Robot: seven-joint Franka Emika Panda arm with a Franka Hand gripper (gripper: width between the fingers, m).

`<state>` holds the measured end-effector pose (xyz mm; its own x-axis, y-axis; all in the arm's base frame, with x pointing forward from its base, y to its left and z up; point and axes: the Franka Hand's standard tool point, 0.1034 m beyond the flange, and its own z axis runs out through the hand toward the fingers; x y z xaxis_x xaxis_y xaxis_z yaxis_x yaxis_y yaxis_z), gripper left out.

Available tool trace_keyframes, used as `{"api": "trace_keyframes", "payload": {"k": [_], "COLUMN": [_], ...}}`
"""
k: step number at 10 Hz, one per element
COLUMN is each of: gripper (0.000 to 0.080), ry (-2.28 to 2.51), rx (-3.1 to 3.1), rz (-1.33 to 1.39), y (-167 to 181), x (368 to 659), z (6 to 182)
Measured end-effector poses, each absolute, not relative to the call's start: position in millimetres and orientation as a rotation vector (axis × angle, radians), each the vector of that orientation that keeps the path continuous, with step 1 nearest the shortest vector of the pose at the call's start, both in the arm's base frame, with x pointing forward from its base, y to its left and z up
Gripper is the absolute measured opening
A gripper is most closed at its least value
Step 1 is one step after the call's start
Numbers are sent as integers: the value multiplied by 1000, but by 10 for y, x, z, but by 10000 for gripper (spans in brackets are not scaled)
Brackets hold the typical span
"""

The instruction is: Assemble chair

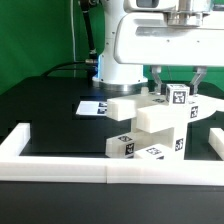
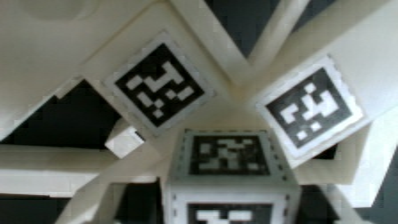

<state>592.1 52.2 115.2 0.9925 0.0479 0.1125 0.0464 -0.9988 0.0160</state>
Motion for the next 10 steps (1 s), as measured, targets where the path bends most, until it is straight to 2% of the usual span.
{"api": "trace_keyframes", "payload": {"k": [3,10], "gripper": [286,287], "ry": [-57,-805], "rx": [3129,3055], "rz": [178,179], "y": [523,527], "x": [5921,5926], "z": [1152,1156]}}
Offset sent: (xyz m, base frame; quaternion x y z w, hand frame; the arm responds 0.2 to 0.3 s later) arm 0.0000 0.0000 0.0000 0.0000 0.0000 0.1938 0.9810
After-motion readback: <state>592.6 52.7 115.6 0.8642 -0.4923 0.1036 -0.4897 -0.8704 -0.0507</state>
